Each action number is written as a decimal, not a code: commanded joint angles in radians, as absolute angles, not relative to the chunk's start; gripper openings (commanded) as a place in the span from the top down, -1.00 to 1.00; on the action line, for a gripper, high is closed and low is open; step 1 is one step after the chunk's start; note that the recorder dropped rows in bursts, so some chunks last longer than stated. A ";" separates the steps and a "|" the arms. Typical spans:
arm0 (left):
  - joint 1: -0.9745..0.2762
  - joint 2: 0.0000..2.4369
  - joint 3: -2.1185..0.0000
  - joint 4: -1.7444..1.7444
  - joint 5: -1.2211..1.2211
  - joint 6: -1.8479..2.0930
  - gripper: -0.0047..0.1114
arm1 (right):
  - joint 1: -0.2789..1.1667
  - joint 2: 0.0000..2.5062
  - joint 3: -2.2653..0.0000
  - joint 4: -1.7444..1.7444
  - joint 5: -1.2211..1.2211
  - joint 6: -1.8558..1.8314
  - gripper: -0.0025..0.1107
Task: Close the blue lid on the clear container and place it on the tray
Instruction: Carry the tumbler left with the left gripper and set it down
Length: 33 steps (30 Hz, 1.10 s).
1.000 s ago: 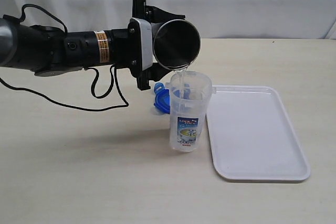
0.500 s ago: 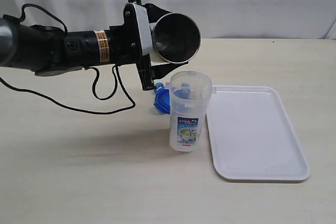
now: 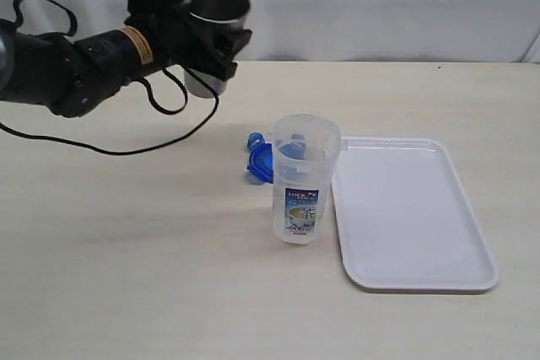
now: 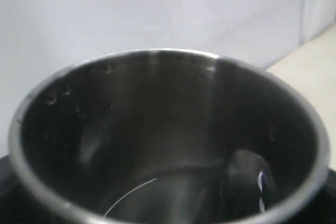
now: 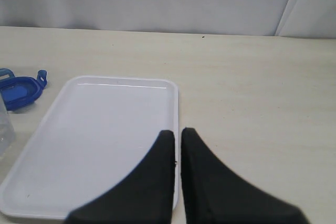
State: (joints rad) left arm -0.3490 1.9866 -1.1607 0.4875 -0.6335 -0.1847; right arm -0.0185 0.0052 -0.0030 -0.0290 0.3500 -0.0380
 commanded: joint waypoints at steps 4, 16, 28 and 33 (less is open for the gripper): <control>-0.210 2.051 -1.279 0.436 -0.682 -0.390 0.92 | -0.021 0.000 0.000 -0.030 0.345 -0.037 0.88; -0.147 2.328 -1.565 0.459 -0.663 -0.397 0.92 | -0.021 0.000 0.000 -0.030 0.345 -0.037 0.88; -0.147 2.505 -1.747 0.459 -0.603 -0.393 0.92 | -0.021 0.000 0.000 -0.030 0.345 -0.037 0.88; -0.147 2.505 -1.747 0.459 -0.603 -0.395 0.92 | -0.021 0.000 0.000 -0.030 0.345 -0.037 0.88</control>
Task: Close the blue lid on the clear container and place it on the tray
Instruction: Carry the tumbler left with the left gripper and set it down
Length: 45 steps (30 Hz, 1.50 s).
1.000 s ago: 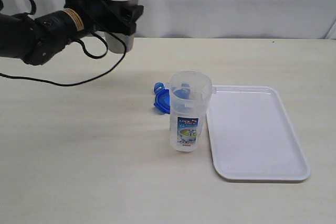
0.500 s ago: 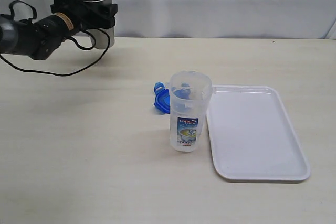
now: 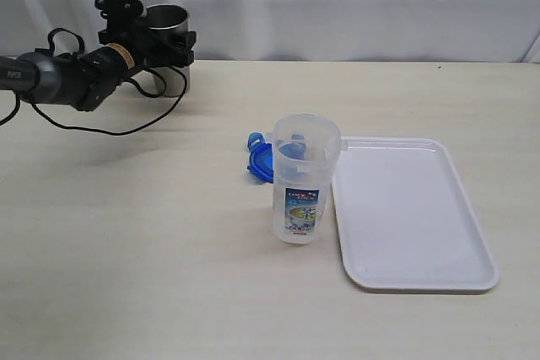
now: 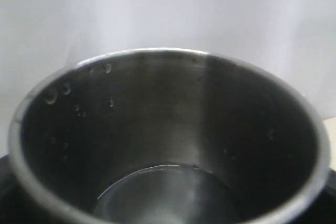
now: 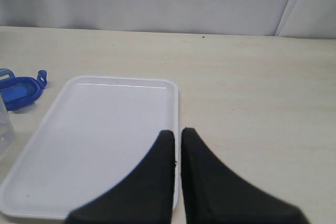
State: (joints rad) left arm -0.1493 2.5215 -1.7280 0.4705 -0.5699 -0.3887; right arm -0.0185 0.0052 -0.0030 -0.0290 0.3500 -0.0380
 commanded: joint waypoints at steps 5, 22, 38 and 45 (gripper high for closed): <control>-0.147 2.505 -1.747 0.459 -0.547 -0.395 0.69 | -0.021 0.000 0.000 -0.030 0.345 -0.037 0.88; -0.165 2.505 -1.747 0.514 -0.515 -0.434 -0.35 | -0.021 0.000 0.000 -0.030 0.345 -0.037 0.88; -0.180 2.505 -1.747 0.568 -0.489 -0.475 -0.66 | -0.021 0.000 0.000 -0.030 0.345 -0.037 0.88; -0.198 2.502 -1.747 0.564 -0.380 -0.476 -0.66 | -0.021 0.000 0.000 -0.030 0.345 -0.037 0.88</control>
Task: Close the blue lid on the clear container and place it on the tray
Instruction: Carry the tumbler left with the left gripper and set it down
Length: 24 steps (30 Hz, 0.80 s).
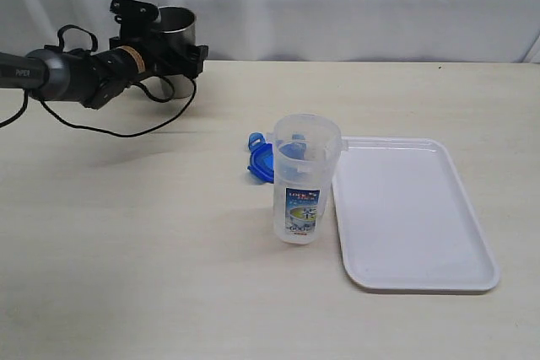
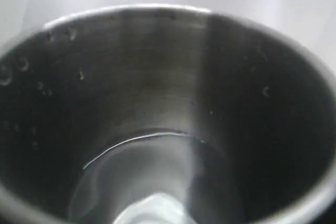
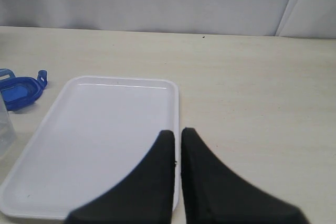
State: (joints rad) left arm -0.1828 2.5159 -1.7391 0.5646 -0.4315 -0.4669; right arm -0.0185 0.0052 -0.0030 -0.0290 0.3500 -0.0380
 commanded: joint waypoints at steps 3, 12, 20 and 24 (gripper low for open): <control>-0.201 2.501 -1.747 0.564 -0.330 -0.527 -0.66 | -0.021 0.000 0.000 -0.030 0.345 -0.037 0.88; -0.205 2.465 -1.679 0.564 -0.328 -0.525 -0.66 | -0.021 0.000 0.000 -0.030 0.345 -0.037 0.88; -0.205 2.430 -1.623 0.560 -0.312 -0.525 -0.66 | -0.021 0.000 0.000 -0.030 0.345 -0.037 0.88; -0.193 2.406 -1.593 0.557 -0.277 -0.521 -0.66 | -0.021 0.000 0.000 -0.030 0.345 -0.037 0.88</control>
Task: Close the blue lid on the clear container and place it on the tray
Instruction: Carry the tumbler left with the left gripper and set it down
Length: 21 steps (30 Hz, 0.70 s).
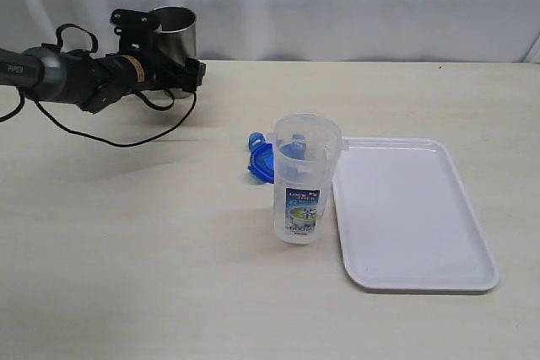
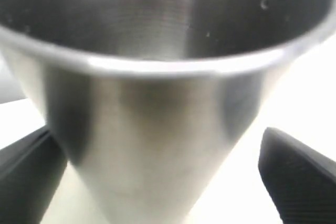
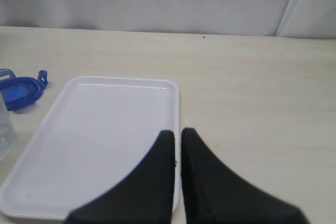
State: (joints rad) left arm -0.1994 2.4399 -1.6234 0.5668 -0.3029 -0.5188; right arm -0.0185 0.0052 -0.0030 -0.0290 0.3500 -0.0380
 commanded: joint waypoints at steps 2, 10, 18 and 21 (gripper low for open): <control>-0.187 2.394 -1.574 0.557 -0.274 -0.511 -0.66 | -0.021 0.000 0.000 -0.030 0.345 -0.037 0.88; -0.159 2.313 -1.453 0.565 -0.318 -0.486 -0.66 | -0.021 0.000 0.000 -0.030 0.345 -0.037 0.88; -0.152 2.219 -1.328 0.565 -0.348 -0.472 -0.66 | -0.021 0.000 0.000 -0.030 0.345 -0.037 0.88; -0.145 2.168 -1.279 0.565 -0.350 -0.466 -0.66 | -0.021 0.000 0.000 -0.030 0.345 -0.037 0.88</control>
State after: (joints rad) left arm -0.1516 2.2209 -1.3200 0.5668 -0.3296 -0.4730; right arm -0.0185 0.0052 -0.0030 -0.0290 0.3500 -0.0380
